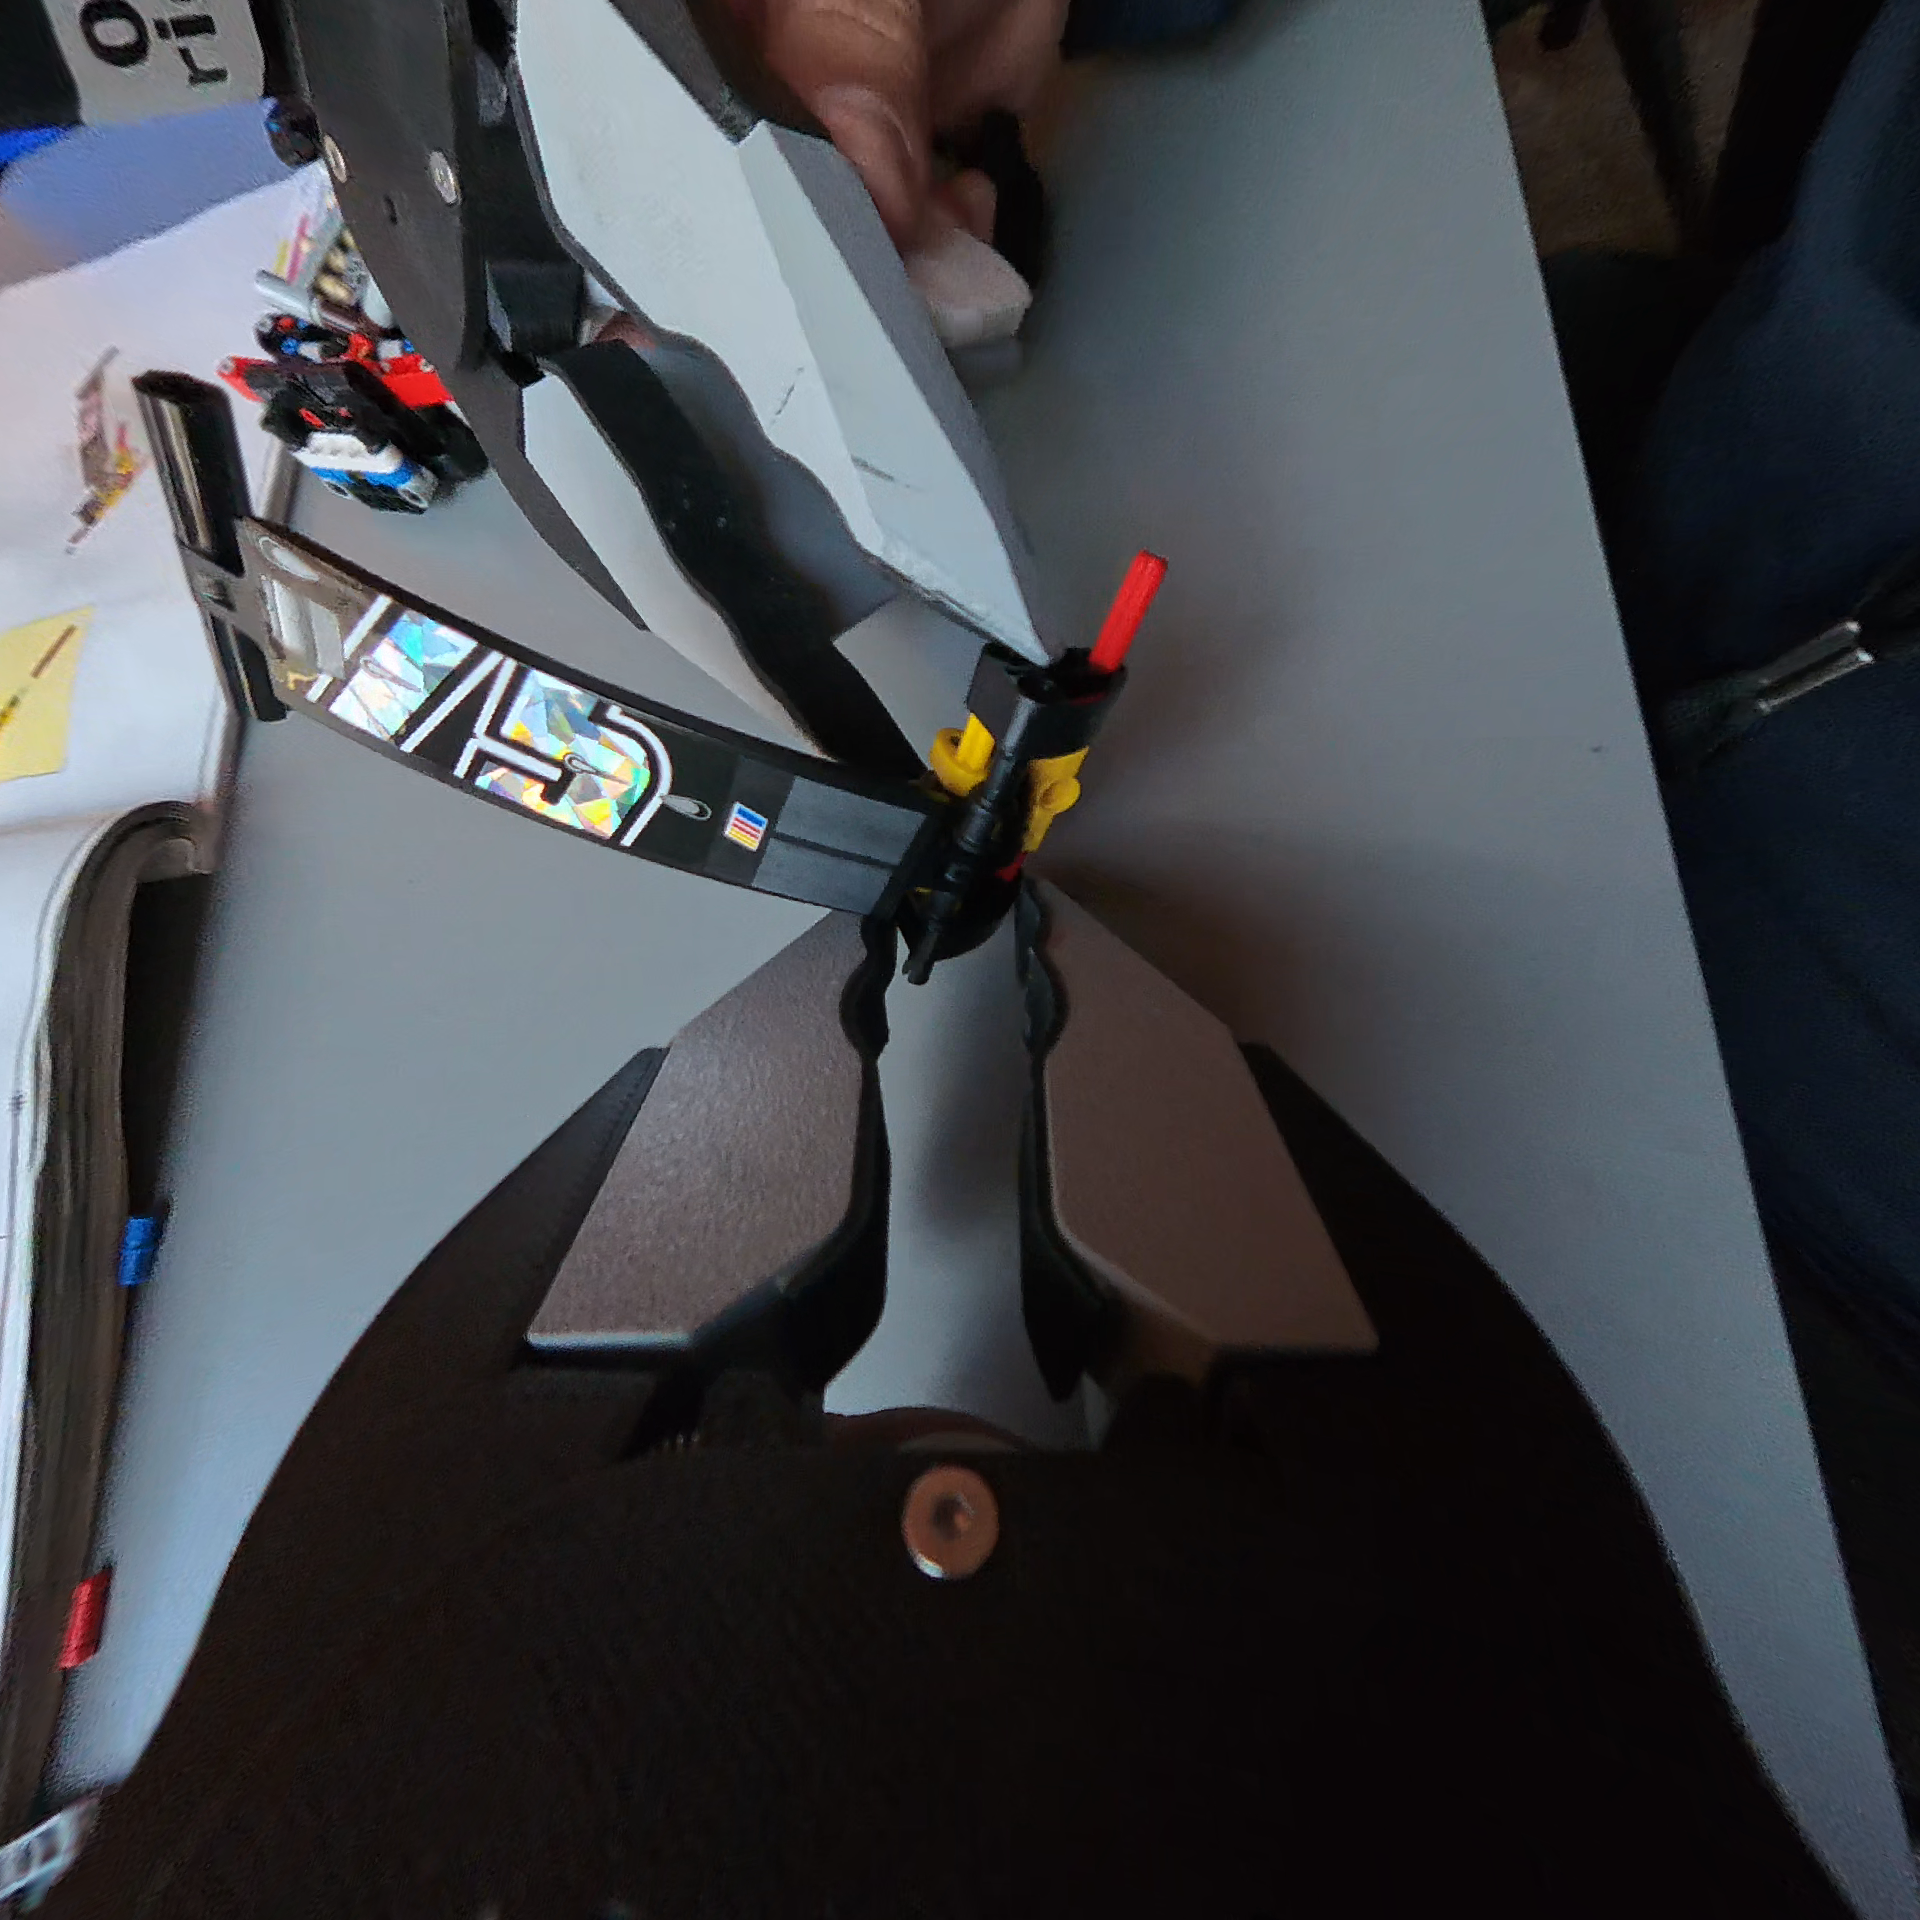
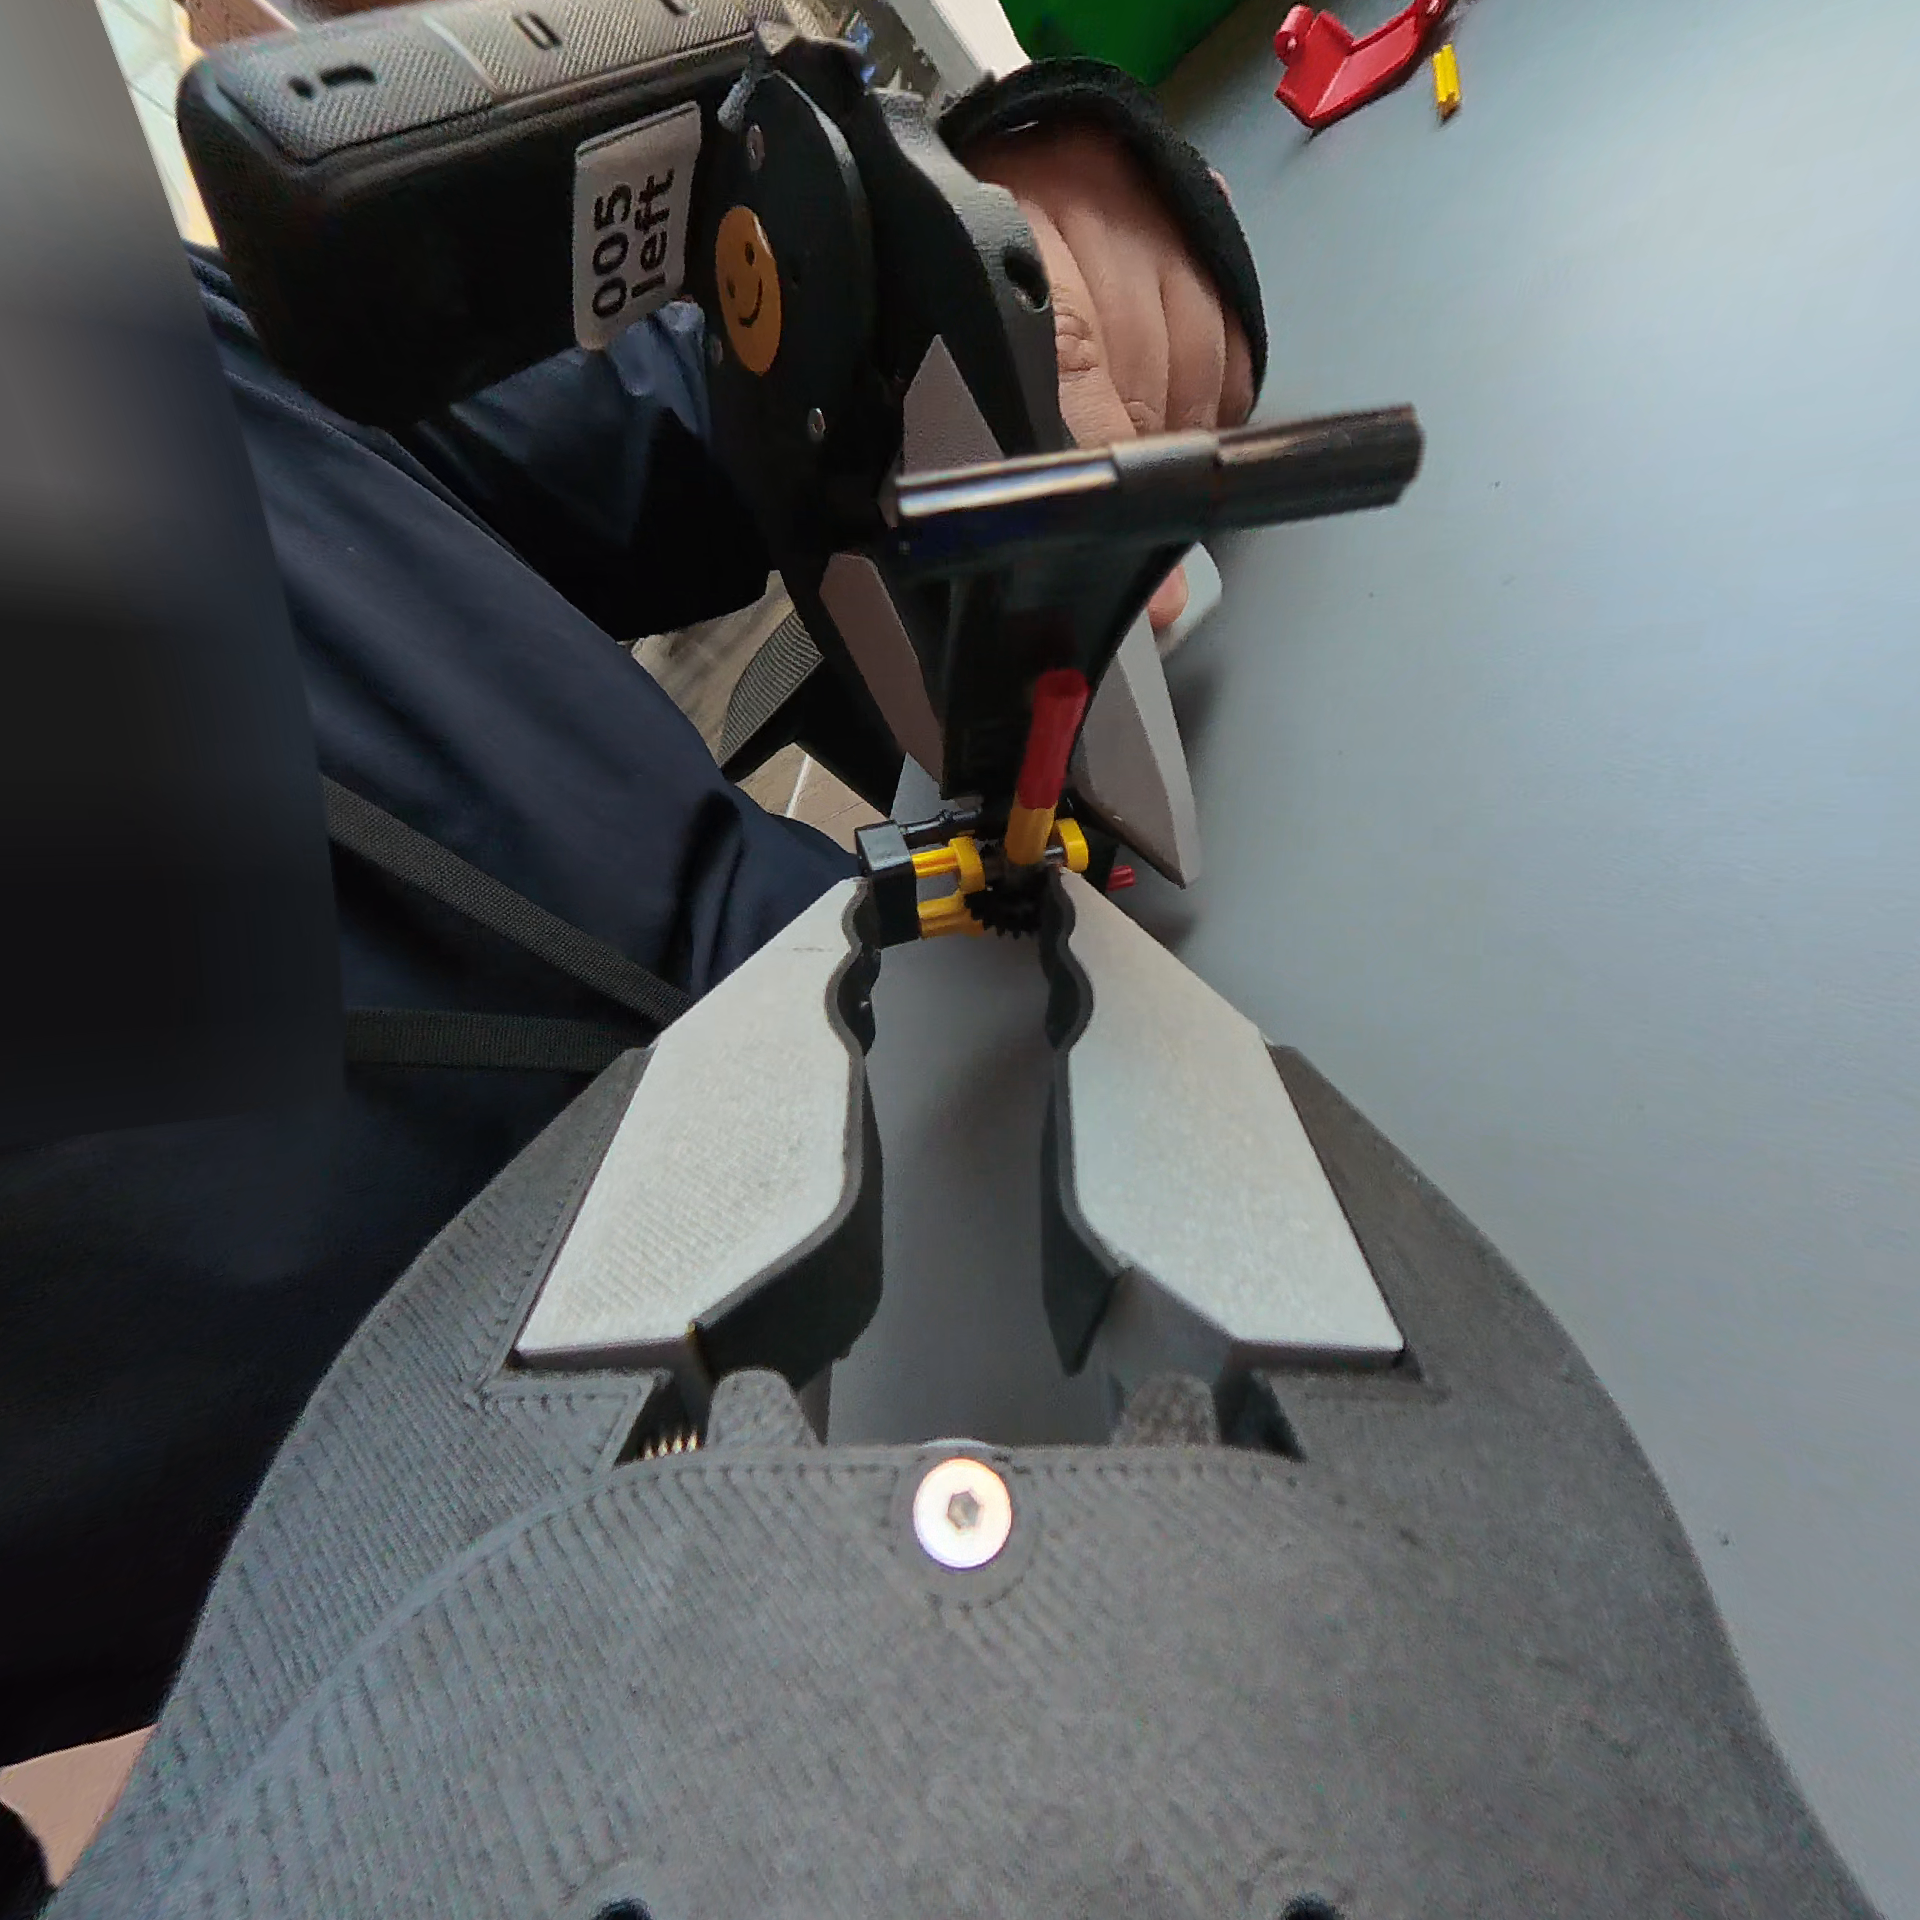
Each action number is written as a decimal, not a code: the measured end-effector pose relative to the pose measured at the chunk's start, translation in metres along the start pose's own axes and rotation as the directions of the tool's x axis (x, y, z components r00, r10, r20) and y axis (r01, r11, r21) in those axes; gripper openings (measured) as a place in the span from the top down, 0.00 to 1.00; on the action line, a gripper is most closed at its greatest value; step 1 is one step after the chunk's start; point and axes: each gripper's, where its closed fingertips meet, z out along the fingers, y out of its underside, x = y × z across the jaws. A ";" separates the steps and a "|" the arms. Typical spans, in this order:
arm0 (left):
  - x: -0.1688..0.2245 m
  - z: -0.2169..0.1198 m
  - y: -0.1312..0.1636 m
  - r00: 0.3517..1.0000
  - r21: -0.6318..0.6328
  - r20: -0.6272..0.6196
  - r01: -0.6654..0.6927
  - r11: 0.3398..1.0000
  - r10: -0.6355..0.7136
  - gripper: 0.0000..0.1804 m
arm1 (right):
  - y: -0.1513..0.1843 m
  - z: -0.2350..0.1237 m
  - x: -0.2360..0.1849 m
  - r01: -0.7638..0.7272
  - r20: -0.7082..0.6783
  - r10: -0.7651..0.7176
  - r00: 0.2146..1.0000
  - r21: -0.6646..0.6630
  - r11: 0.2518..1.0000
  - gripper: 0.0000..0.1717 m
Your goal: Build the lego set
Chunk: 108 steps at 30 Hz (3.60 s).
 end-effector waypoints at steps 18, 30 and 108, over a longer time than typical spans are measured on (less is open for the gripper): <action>0.000 0.001 0.001 0.999 0.002 0.001 0.036 0.999 -0.036 0.88 | 0.000 0.004 0.003 0.055 -0.076 -0.055 0.996 -0.001 0.998 0.84; 0.000 0.000 -0.001 0.998 0.007 0.061 -0.005 1.000 0.005 0.88 | -0.018 -0.009 0.017 0.155 -0.295 -0.128 0.947 0.069 0.985 0.67; 0.030 -0.012 0.002 0.914 -0.182 0.197 0.388 0.903 -0.354 0.70 | 0.023 0.032 0.023 0.638 -0.151 -0.789 0.596 -0.507 0.579 0.68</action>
